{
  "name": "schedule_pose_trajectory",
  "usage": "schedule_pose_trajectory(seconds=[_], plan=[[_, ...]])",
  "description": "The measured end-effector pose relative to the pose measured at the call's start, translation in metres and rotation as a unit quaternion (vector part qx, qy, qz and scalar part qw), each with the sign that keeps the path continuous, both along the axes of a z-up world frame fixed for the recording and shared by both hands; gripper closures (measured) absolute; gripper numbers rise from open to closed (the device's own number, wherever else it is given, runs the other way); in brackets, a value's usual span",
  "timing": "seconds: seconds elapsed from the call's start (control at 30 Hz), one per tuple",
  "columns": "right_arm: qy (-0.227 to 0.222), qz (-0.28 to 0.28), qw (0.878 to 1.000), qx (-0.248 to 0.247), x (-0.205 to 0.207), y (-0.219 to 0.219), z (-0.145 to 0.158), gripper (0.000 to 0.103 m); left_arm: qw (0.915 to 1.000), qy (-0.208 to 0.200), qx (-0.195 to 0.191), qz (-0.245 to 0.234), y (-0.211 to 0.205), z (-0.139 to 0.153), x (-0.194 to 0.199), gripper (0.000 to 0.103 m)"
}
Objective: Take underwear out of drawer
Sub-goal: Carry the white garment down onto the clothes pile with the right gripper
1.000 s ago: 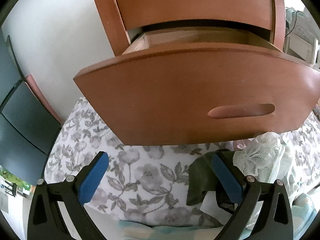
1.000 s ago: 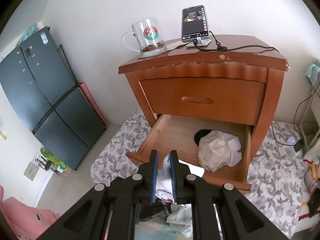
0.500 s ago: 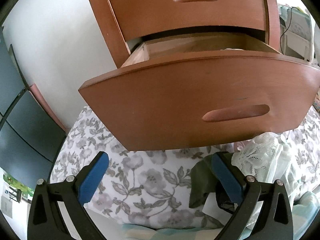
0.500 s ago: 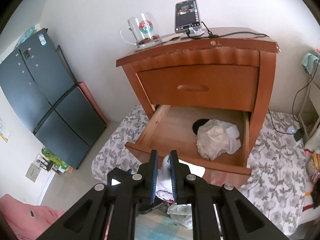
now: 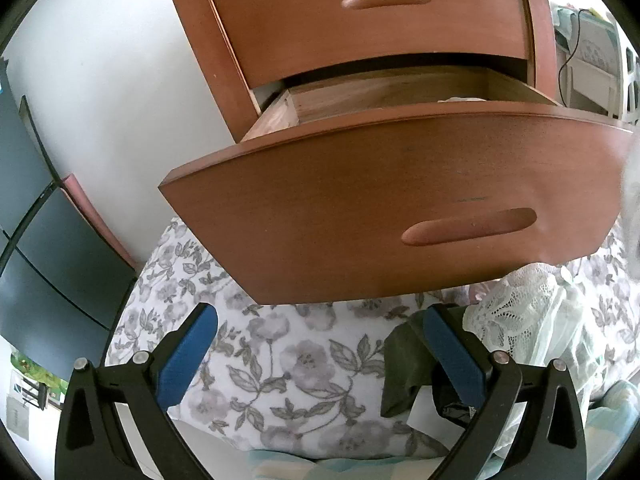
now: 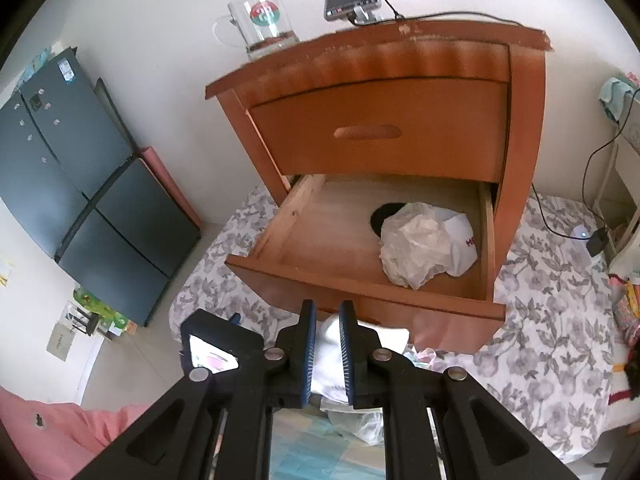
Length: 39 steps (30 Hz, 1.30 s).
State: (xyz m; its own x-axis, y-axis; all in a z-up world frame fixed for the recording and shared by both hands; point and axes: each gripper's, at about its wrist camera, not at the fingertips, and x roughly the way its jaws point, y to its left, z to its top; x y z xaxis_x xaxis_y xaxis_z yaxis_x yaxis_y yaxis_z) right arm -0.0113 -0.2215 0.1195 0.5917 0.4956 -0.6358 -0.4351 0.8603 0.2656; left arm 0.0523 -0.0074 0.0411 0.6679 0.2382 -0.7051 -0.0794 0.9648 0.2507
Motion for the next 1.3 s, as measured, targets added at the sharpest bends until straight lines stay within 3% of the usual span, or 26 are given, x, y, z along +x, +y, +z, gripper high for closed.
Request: schedule_pose_trajectory(seconds=[0.4, 0.67, 1.0, 1.07, 1.13, 1.3], plan=[[0.031, -0.006, 0.999, -0.016, 0.019, 0.008, -0.032, 0.091, 1.0, 0.002, -0.003, 0.0, 0.001, -0.001, 0.0, 0.001], [0.082, -0.039, 0.995, -0.049, 0.036, 0.011, -0.082, 0.091, 1.0, 0.003, -0.004, 0.0, 0.001, -0.002, 0.0, 0.001], [0.111, -0.101, 0.987, -0.063, 0.046, 0.004, -0.12, 0.09, 1.0, 0.007, -0.005, 0.0, 0.001, -0.003, 0.0, 0.001], [0.111, -0.109, 0.986, -0.066, 0.045, 0.004, -0.123, 0.083, 1.0, 0.007, -0.005, 0.0, 0.001, -0.003, 0.001, 0.001], [0.11, -0.12, 0.984, -0.074, 0.044, 0.005, -0.126, 0.069, 1.0, 0.007, -0.004, -0.001, 0.001, -0.003, 0.001, 0.001], [0.109, -0.148, 0.98, -0.075, 0.042, 0.002, -0.134, 0.053, 1.0, 0.008, -0.004, -0.001, 0.001, -0.003, 0.001, 0.001]])
